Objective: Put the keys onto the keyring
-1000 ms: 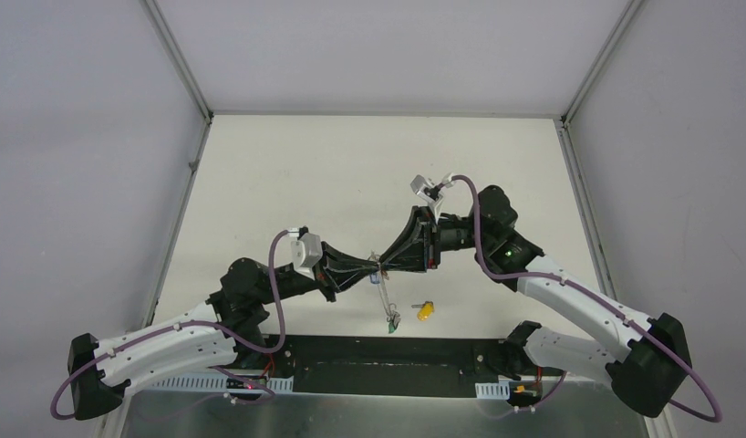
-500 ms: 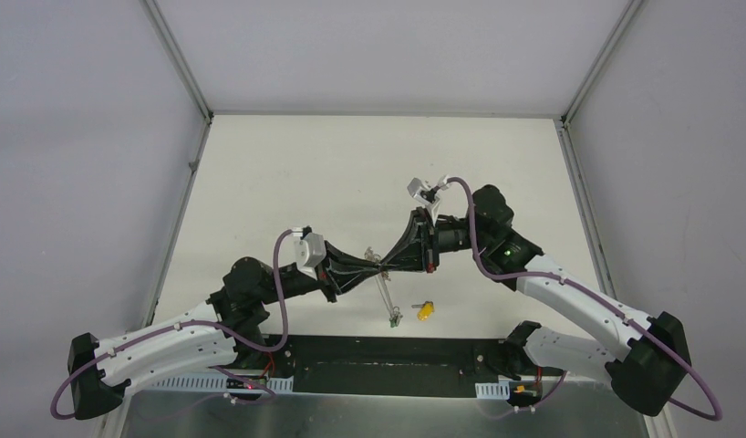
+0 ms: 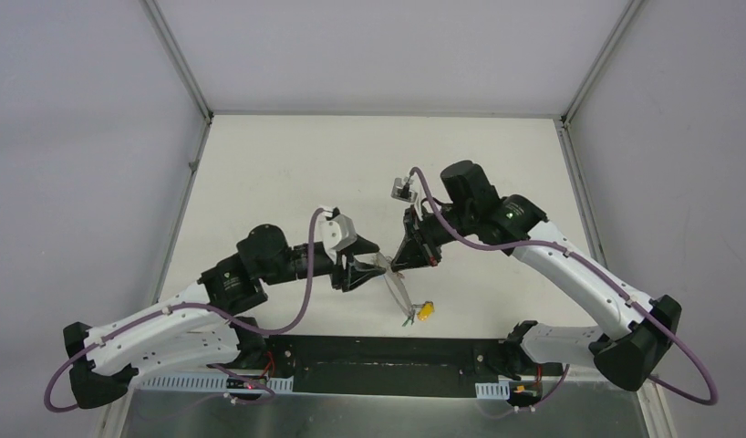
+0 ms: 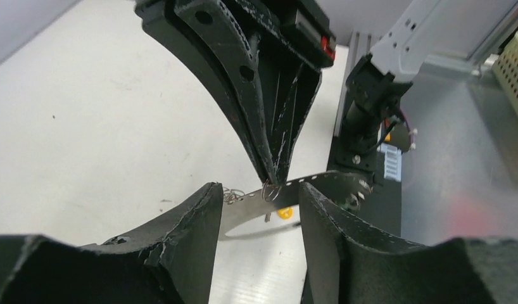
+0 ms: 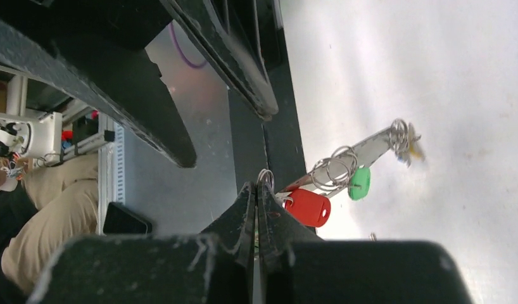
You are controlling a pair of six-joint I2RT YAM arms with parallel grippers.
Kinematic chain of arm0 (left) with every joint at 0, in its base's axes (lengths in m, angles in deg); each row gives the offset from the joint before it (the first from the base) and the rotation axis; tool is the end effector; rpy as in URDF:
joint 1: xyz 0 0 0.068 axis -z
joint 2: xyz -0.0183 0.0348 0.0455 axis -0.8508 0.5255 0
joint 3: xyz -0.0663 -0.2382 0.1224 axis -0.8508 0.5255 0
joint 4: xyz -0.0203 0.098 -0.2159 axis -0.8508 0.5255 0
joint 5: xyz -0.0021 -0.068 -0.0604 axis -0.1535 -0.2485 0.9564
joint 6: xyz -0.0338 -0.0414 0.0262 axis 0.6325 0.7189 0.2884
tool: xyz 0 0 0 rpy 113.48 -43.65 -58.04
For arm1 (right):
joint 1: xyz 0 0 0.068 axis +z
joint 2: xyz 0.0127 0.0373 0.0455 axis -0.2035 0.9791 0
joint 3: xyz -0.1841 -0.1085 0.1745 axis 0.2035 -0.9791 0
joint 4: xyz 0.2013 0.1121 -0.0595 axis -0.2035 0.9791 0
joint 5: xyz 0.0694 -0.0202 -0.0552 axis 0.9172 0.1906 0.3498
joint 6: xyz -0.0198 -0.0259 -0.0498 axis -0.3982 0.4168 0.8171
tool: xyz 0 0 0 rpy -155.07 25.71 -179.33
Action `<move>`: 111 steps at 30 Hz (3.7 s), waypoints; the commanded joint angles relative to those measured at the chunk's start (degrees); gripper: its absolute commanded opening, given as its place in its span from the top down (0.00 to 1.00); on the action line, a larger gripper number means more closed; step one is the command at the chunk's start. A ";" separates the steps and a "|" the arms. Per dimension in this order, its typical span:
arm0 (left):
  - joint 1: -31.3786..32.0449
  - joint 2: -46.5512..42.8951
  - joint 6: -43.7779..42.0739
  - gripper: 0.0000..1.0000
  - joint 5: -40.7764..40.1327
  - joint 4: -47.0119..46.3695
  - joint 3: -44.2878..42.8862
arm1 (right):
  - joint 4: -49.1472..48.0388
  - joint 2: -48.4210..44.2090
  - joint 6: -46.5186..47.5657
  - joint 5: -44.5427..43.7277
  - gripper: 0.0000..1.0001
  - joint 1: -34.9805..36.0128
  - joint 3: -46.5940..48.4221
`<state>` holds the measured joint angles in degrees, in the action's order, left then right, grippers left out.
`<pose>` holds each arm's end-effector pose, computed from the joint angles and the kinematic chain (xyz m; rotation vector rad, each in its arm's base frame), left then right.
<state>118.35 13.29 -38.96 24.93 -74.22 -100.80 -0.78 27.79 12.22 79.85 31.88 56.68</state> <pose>0.0655 -0.1375 0.3479 1.0128 1.3615 -1.0474 0.1373 0.1774 0.3511 -1.3224 1.9127 1.3864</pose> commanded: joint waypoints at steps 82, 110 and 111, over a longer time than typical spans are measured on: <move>0.38 0.08 5.85 1.00 4.84 -46.59 17.58 | -19.21 -12.87 -8.91 1.56 0.59 -5.56 -8.35; 0.39 -2.43 21.69 1.00 -10.78 -26.96 10.43 | -28.86 -18.70 -14.39 -2.44 0.54 -5.43 -13.43; 0.37 -2.49 23.86 1.00 -12.26 -23.53 9.26 | -28.79 -18.66 -14.43 -2.56 0.52 -5.40 -13.30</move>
<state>118.37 12.56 -24.60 19.79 -107.00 -85.00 -29.81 10.61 -3.34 79.79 26.52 41.36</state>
